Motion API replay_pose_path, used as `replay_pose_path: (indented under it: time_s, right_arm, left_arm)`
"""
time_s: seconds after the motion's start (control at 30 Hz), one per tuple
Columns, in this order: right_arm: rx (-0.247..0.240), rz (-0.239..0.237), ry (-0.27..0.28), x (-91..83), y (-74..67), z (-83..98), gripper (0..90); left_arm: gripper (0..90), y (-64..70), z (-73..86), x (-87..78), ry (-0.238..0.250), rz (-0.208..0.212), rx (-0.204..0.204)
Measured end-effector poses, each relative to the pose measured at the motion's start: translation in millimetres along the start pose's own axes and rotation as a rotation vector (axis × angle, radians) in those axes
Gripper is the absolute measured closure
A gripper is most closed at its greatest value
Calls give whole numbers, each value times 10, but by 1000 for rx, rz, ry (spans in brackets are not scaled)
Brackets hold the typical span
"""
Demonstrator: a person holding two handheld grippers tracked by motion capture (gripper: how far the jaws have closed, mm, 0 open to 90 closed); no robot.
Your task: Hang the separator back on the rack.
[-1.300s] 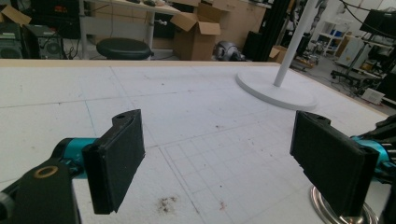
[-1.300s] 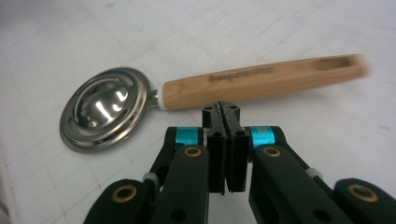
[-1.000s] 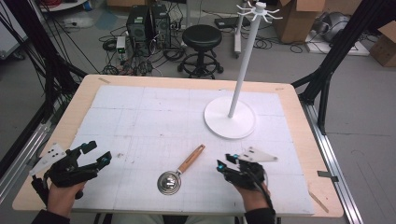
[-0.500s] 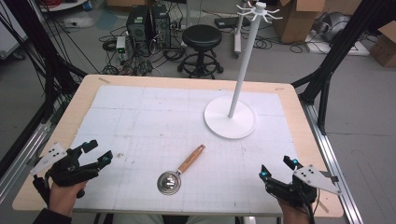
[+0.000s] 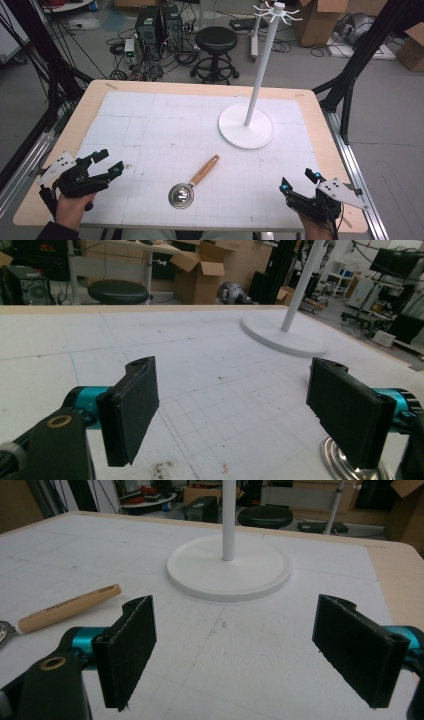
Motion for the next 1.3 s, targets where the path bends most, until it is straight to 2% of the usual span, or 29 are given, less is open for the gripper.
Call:
replay_pose_path:
  time_s: [0.1,0.27,0.33,0.43,0.5,0.53,0.57,0.63,0.67,0.7,0.73,0.8,0.93,1.0,1.1,1.13,1.17,1.3]
  right_arm:
    - [-2,-5,3,-1,-13,-6,164]
    - [2,-11,-1,14,-6,2,164]
    - [-2,-15,-6,16,-8,11,164]
    - [-3,-18,-7,12,-8,18,164]
    - [1,-23,-5,16,3,19,164]
    - [1,-23,-5,16,3,19,164]
    - [5,-22,-2,34,25,14,164]
    - [13,-20,-3,48,33,14,164]
    - [12,-23,-3,49,31,11,164]
    - [15,-24,-2,48,25,8,164]
    - [10,-25,1,46,26,4,164]
    - [13,-27,6,40,27,-3,164]
    - [28,-29,19,36,37,-4,164]
    - [29,-32,21,37,34,-8,164]
    - [28,-36,22,35,32,-9,164]
    - [27,-37,23,36,32,-10,164]
    - [30,-39,22,35,30,-8,164]
    - [30,-45,24,39,39,-8,164]
  left_arm:
    - [213,19,3,3,1,4,0]
    - [210,78,7,54,-33,31,20]
    - [209,101,0,78,-49,42,5]
    - [203,135,-1,103,-64,48,11]
    - [198,248,-11,185,-99,48,49]
    - [194,248,-11,185,-99,48,49]
    - [194,340,-27,256,-111,78,64]
    - [195,435,-33,334,-124,110,75]
    - [197,435,-33,334,-124,110,75]
    - [204,523,-32,413,-141,161,92]
    - [217,564,-33,450,-152,175,98]
    - [216,643,-37,519,-169,194,95]
    - [216,889,-61,714,-210,272,103]
    - [214,1010,-43,832,-238,280,139]
    - [202,1165,-3,1012,-274,278,162]
    - [202,1165,-3,1012,-274,278,162]
    - [205,1256,40,1125,-312,298,170]
    - [225,1404,139,1312,-381,285,212]
Point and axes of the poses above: each handheld gripper's, and its own axes: x roughly forward along the jaws, z roughly out of its underside, y roughly to its right, the point moved 3 cm from there along x, roughly forward along the jaws, and after that the axes turned 7 degrees about -z, right-handed, at the moved point
